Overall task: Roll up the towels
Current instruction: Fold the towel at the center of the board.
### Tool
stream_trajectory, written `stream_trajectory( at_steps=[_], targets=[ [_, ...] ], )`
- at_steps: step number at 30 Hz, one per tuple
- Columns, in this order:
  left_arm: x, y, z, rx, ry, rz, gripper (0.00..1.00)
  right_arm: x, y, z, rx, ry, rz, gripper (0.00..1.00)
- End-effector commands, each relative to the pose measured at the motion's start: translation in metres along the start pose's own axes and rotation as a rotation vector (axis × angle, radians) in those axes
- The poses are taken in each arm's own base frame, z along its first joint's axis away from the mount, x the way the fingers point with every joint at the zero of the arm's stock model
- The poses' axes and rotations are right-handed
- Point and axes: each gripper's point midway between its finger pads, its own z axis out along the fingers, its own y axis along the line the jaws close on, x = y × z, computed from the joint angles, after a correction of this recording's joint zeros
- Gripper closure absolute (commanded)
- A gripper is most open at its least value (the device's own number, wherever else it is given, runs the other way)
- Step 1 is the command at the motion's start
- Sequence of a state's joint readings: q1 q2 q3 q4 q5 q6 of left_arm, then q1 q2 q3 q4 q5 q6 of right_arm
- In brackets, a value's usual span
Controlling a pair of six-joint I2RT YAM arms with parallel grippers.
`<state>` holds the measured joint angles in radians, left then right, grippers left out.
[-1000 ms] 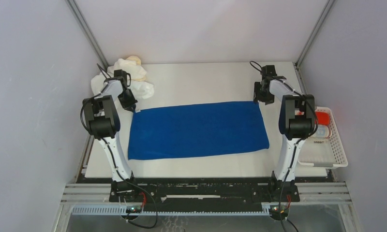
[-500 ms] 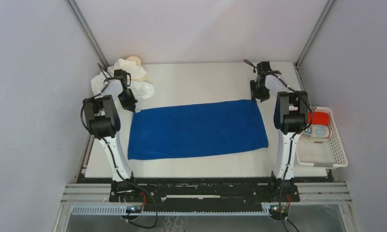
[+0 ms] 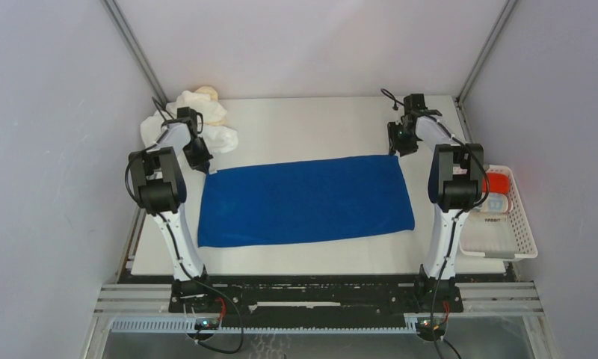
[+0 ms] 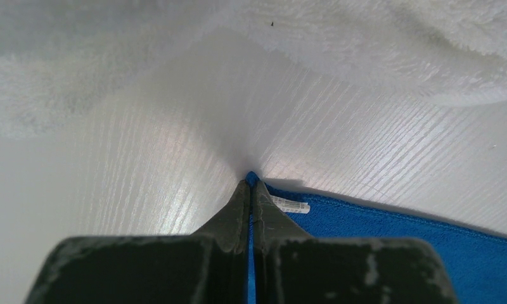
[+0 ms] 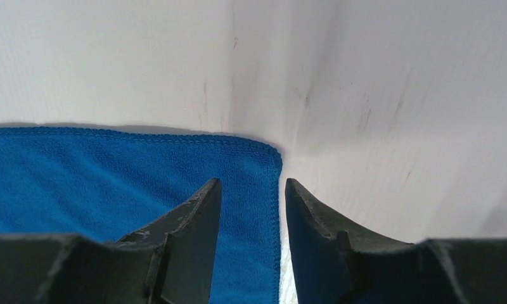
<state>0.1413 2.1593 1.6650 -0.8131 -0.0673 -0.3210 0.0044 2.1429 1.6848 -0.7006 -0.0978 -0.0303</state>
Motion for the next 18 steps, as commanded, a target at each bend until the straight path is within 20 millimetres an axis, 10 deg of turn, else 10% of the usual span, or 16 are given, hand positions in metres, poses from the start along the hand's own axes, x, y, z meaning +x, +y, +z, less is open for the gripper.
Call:
stream_trajectory(
  at_steps=[1, 18],
  targets=[
    [0.009, 0.014, 0.011, -0.064, 0.039, 0.03, 1.0, -0.017, 0.003, -0.004, -0.002, -0.048, -0.043, 0.58],
    [0.009, 0.016, 0.012, -0.073, 0.039, 0.037, 1.0, 0.001, -0.01, 0.035, 0.096, 0.041, -0.111, 0.68]
  ],
)
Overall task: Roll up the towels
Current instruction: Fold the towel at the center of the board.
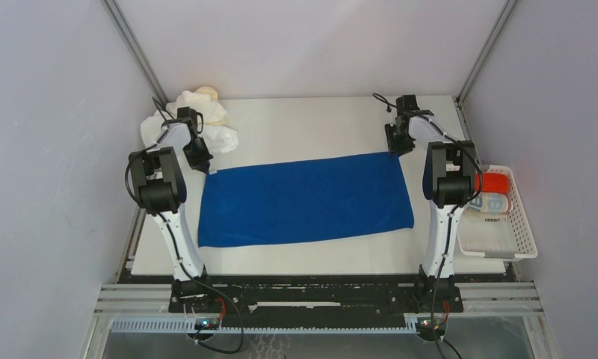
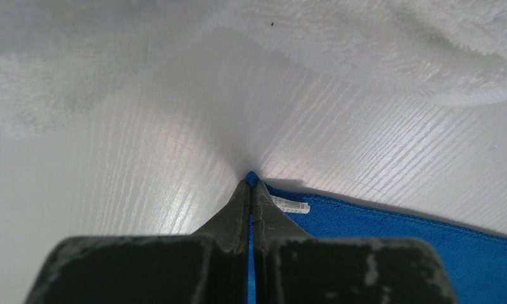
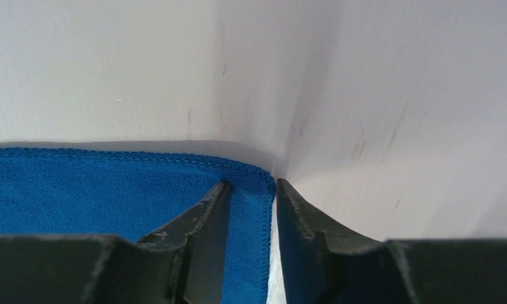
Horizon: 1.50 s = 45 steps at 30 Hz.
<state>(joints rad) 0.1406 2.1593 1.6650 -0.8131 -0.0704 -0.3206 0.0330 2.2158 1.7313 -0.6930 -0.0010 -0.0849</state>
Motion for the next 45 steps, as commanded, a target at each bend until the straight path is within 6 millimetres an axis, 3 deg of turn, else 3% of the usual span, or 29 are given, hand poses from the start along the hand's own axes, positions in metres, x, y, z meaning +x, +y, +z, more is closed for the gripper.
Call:
stream_trajectory(
  at_steps=[1, 4, 10, 17, 23, 29, 34, 45],
  targets=[
    [0.01, 0.016, 0.013, -0.073, 0.042, 0.037, 1.0, 0.004, -0.002, 0.015, 0.009, 0.027, -0.031, 0.71],
    [0.007, 0.015, 0.011, -0.071, 0.035, 0.042, 1.0, 0.004, -0.006, 0.015, 0.0, 0.028, -0.02, 0.82],
    [-0.016, 0.009, -0.004, -0.041, -0.029, 0.034, 1.0, -0.026, -0.011, -0.003, -0.018, -0.063, -0.013, 1.0],
    [-0.056, -0.003, -0.031, 0.025, -0.152, 0.014, 1.0, -0.066, -0.031, -0.029, 0.048, -0.204, 0.018, 1.0],
    [-0.077, -0.017, -0.055, 0.098, -0.219, 0.018, 1.0, -0.081, -0.03, -0.046, 0.032, -0.291, 0.021, 1.0],
    [-0.07, -0.011, -0.075, 0.1, -0.263, 0.037, 1.0, -0.071, -0.032, -0.06, 0.033, -0.34, 0.015, 1.0],
    [-0.053, -0.003, -0.088, 0.092, -0.27, 0.035, 1.0, -0.06, -0.035, -0.087, 0.0, -0.425, 0.029, 1.0],
    [0.003, 0.023, -0.105, 0.037, -0.241, -0.01, 1.0, -0.011, -0.035, -0.112, -0.047, -0.381, 0.139, 1.0]
  ],
)
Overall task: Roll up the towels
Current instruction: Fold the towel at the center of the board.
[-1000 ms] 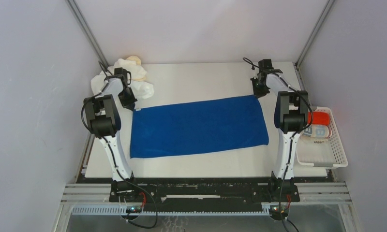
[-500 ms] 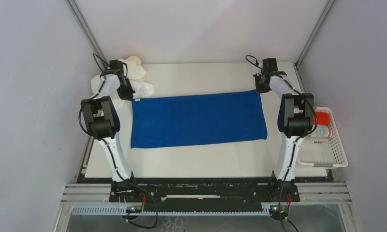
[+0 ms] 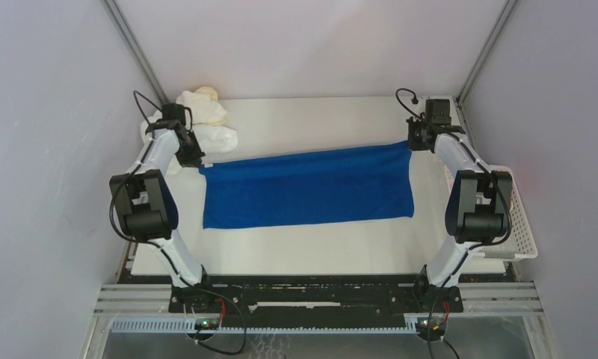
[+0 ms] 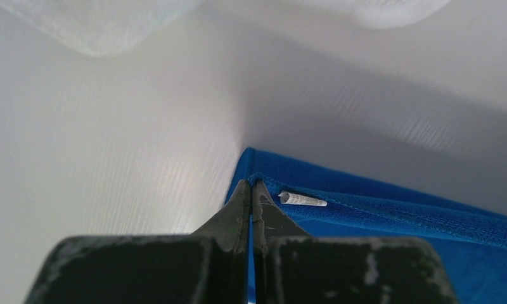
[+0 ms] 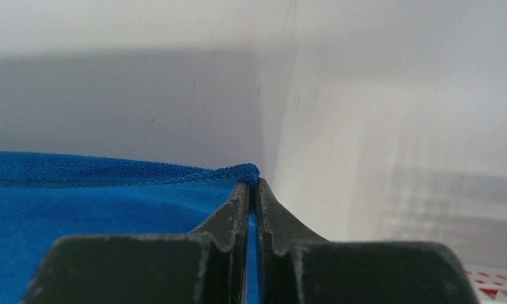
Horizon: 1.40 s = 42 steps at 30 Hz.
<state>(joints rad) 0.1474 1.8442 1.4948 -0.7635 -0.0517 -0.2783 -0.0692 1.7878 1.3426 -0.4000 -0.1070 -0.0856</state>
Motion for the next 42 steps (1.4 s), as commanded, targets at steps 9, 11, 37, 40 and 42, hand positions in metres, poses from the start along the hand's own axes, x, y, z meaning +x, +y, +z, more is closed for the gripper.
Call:
stream_trajectory(
  at_steps=[9, 11, 37, 40, 42],
  targets=[
    [0.037, 0.03, -0.038, -0.074, -0.054, -0.05, 1.0, 0.038, 0.004, -0.036, -0.029, 0.055, 0.159, 1.0],
    [0.044, 0.034, -0.039, -0.087, -0.048, -0.054, 1.0, 0.044, 0.005, -0.041, -0.03, 0.07, 0.181, 1.0],
    [0.104, 0.059, -0.034, -0.161, 0.02, -0.064, 1.0, 0.118, -0.016, -0.043, 0.133, 0.145, 0.4, 1.0],
    [0.109, 0.06, -0.026, -0.17, 0.054, -0.052, 1.0, 0.124, -0.018, -0.039, 0.141, 0.162, 0.403, 1.0],
    [0.112, 0.059, -0.022, -0.165, 0.075, -0.048, 1.0, 0.127, -0.018, -0.036, 0.145, 0.173, 0.404, 1.0]
  ],
)
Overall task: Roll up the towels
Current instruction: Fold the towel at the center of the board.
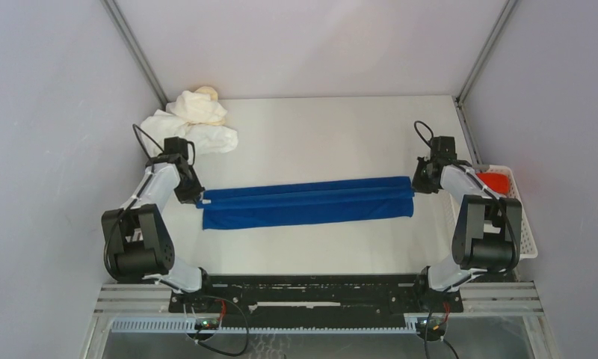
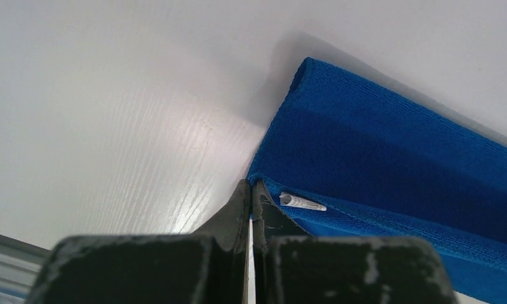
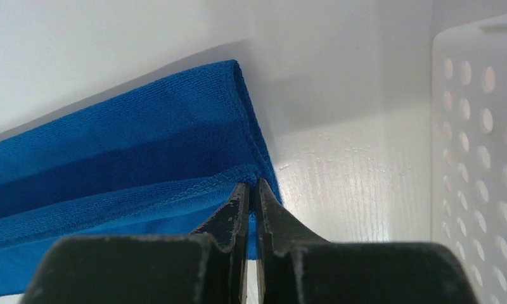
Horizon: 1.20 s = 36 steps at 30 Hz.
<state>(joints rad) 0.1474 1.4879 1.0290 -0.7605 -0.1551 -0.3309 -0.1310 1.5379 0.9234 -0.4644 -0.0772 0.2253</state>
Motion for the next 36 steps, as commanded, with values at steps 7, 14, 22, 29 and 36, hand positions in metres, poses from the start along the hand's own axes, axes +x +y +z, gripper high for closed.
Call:
stream_trajectory(
  at_steps=[7, 14, 22, 29, 36],
  targets=[
    [-0.005, 0.009, 0.005, -0.044, -0.011, -0.002, 1.0, -0.02, -0.006, -0.001, 0.026, -0.079, 0.031, 1.0],
    [-0.014, 0.011, -0.014, -0.037, -0.071, -0.026, 1.0, -0.028, -0.002, -0.021, 0.012, -0.132, 0.037, 1.0],
    [-0.006, 0.015, -0.015, -0.045, -0.073, -0.034, 1.0, -0.02, -0.004, -0.023, 0.015, -0.116, 0.049, 1.0],
    [0.012, 0.013, 0.001, -0.038, -0.012, -0.023, 1.0, -0.002, -0.016, -0.007, 0.046, -0.062, 0.078, 1.0],
    [0.023, 0.014, 0.016, -0.054, 0.052, -0.002, 1.0, 0.009, -0.021, 0.007, 0.064, -0.016, 0.089, 1.0]
  ],
)
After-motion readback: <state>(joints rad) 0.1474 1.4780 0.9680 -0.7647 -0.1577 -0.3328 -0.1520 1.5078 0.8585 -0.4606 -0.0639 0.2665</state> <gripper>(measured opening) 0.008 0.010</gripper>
